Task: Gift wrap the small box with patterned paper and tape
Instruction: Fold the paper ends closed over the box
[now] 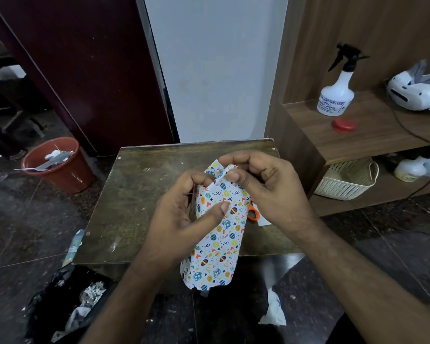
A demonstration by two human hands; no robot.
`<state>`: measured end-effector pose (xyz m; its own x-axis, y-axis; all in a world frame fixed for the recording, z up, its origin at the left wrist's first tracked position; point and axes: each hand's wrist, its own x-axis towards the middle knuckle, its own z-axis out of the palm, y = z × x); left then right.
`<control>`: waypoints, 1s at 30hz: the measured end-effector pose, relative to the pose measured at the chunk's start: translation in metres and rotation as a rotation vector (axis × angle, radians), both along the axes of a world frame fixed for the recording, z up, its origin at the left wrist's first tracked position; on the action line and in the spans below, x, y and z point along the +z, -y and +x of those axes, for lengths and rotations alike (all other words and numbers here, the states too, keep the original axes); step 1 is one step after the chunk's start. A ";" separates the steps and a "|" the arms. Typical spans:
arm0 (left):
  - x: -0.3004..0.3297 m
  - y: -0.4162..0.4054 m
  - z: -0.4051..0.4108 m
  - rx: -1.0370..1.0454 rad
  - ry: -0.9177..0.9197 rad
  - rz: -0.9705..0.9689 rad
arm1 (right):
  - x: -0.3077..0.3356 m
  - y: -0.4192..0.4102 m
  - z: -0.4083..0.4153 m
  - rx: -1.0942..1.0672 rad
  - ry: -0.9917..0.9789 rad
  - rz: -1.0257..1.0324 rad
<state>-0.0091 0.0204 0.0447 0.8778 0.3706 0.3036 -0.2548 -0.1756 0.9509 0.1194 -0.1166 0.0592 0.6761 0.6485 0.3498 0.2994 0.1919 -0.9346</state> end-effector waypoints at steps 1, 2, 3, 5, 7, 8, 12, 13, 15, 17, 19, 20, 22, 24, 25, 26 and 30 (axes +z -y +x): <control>0.000 0.000 0.000 0.019 0.006 0.018 | 0.000 -0.001 -0.001 -0.002 -0.004 -0.001; 0.001 -0.001 -0.001 0.037 0.016 0.035 | 0.000 -0.001 -0.002 -0.003 -0.008 -0.003; 0.002 0.000 -0.001 0.050 0.029 0.044 | 0.001 -0.002 -0.002 -0.001 -0.011 -0.005; 0.003 0.001 -0.002 0.065 0.047 0.056 | 0.002 -0.002 -0.003 0.003 -0.011 -0.013; 0.004 0.002 -0.003 0.060 0.057 0.079 | 0.002 -0.002 -0.002 0.008 -0.004 -0.025; 0.004 0.002 -0.003 0.049 0.059 0.092 | 0.002 -0.002 -0.002 0.010 -0.001 -0.029; 0.004 0.003 -0.005 0.012 0.042 0.071 | 0.000 0.000 0.001 0.031 0.016 -0.022; 0.004 0.003 -0.005 0.001 0.034 0.058 | 0.000 0.000 0.002 0.039 0.028 -0.021; 0.003 0.003 -0.006 -0.017 0.017 0.072 | 0.000 0.002 0.003 0.071 0.069 -0.028; 0.004 0.002 -0.005 -0.010 0.014 0.152 | 0.000 0.005 0.005 0.095 0.153 -0.060; 0.005 0.001 -0.005 0.009 0.019 0.263 | 0.000 0.007 0.009 0.084 0.279 -0.099; 0.006 -0.001 -0.005 0.011 0.017 0.301 | 0.000 0.009 0.011 0.070 0.348 -0.115; 0.006 -0.002 -0.003 0.005 0.011 0.338 | -0.001 0.011 0.014 0.050 0.454 -0.135; 0.005 -0.003 -0.002 -0.006 0.005 0.334 | 0.000 0.014 0.014 0.038 0.547 -0.148; 0.005 -0.002 -0.002 -0.010 -0.002 0.320 | 0.001 0.015 0.014 0.030 0.592 -0.153; 0.005 -0.002 -0.003 -0.012 -0.009 0.306 | 0.001 0.015 0.014 0.019 0.634 -0.156; 0.006 -0.002 -0.003 -0.017 0.002 0.278 | 0.001 0.012 0.014 -0.055 0.785 -0.185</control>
<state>-0.0124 0.0226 0.0505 0.8825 0.2581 0.3932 -0.2615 -0.4256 0.8663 0.1337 -0.1290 0.0607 0.3106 0.7154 0.6259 0.8859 0.0208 -0.4634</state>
